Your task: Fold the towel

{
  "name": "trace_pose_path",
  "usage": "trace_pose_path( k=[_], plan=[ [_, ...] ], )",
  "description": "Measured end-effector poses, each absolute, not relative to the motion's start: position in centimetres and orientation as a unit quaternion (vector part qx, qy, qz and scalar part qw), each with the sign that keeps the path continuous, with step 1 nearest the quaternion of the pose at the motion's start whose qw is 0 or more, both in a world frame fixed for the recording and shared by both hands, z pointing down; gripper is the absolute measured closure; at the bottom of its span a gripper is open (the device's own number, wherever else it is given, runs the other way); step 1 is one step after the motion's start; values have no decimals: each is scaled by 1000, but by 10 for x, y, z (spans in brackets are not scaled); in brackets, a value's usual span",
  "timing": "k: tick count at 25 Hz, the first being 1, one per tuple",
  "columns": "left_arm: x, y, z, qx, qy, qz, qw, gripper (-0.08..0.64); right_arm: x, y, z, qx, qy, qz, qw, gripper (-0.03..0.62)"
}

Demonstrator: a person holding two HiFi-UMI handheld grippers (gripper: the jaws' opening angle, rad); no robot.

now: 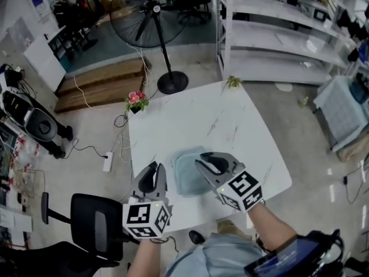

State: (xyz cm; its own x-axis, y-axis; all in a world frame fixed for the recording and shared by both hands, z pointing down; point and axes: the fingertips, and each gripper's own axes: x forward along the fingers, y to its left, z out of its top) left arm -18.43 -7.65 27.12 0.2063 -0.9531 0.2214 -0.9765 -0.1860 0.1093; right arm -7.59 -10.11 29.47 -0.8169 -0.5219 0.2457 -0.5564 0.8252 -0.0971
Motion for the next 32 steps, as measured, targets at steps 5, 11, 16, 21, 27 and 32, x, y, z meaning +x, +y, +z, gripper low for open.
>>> trace_pose_path(
  k=[5, 11, 16, 21, 27, 32],
  plan=[
    [-179, -90, 194, 747, -664, 4, 42, 485, -83, -117, 214, 318, -947, 6, 38, 518],
    [-187, -84, 168, 723, -691, -20, 15, 534, -76, -123, 188, 343, -938, -50, 12, 577],
    [-184, -85, 164, 714, -700, -18, 0, 549, -75, -128, 190, 345, -937, -53, 4, 577],
    [-187, -92, 164, 711, -704, -14, -1, 549, -74, -133, 188, 346, -937, -48, -2, 578],
    [-184, -93, 169, 711, -703, -7, 3, 549, -77, -134, 187, 338, -940, -47, -8, 580],
    [-186, -94, 167, 711, -703, -5, 2, 549, -81, -134, 183, 337, -940, -46, -14, 580]
  ],
)
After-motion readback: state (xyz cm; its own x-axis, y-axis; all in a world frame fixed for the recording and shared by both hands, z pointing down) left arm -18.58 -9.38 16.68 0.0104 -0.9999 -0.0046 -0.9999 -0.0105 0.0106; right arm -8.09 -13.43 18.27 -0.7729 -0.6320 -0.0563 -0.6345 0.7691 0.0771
